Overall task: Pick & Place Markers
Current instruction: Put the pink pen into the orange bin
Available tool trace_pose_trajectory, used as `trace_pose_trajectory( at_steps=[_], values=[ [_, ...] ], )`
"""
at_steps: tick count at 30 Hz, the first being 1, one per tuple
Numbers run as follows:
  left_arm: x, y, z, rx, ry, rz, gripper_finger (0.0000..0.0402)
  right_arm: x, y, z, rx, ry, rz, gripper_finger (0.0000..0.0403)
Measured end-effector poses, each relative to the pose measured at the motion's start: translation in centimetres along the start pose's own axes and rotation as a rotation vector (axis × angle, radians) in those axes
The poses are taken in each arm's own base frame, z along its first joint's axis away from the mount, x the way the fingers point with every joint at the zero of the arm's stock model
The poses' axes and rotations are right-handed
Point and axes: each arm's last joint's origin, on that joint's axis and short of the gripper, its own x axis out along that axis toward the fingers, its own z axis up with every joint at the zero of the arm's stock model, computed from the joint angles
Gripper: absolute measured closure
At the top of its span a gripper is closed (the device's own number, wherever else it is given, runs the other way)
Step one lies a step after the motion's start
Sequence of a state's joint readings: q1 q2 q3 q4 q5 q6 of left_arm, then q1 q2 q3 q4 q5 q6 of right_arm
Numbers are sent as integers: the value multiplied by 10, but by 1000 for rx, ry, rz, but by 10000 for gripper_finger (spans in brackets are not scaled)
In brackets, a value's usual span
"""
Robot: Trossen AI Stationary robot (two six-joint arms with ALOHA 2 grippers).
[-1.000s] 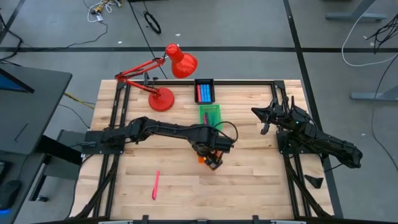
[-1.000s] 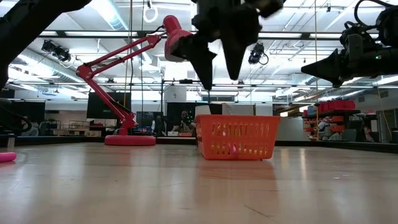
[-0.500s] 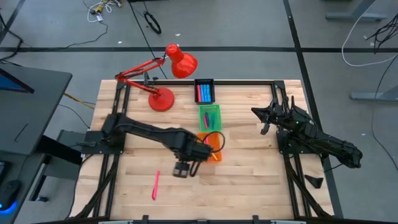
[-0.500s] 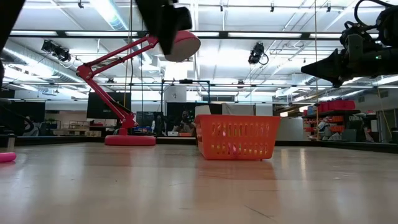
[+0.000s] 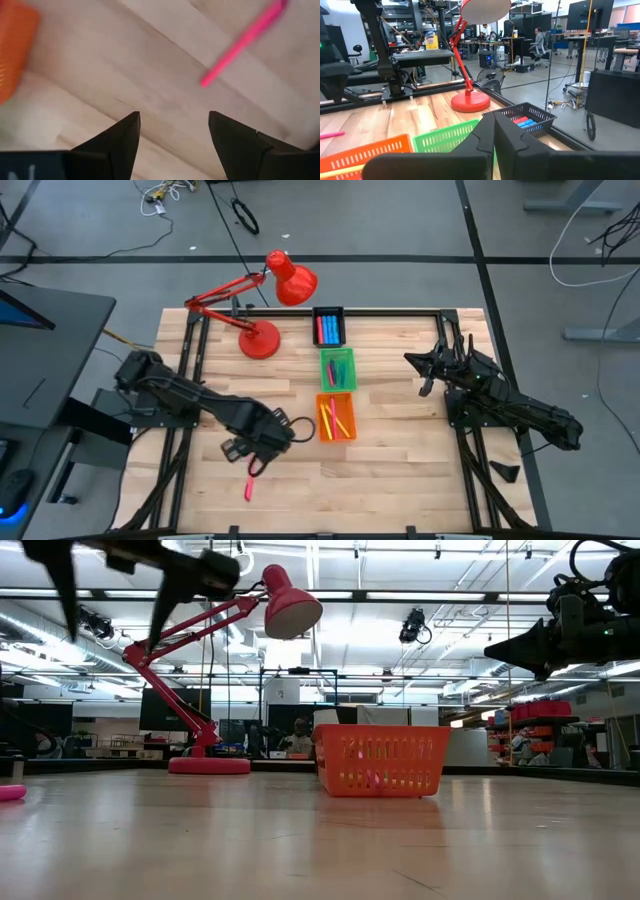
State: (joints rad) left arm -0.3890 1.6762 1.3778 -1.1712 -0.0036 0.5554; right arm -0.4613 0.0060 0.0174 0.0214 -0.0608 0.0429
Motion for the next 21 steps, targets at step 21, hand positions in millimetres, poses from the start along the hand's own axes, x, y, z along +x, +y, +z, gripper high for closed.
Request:
trace_pose_trajectory(
  at_steps=[21],
  values=[
    [34,-69,-16,648,-81,43,161,0,0,0,0,0,0,392]
  ],
)
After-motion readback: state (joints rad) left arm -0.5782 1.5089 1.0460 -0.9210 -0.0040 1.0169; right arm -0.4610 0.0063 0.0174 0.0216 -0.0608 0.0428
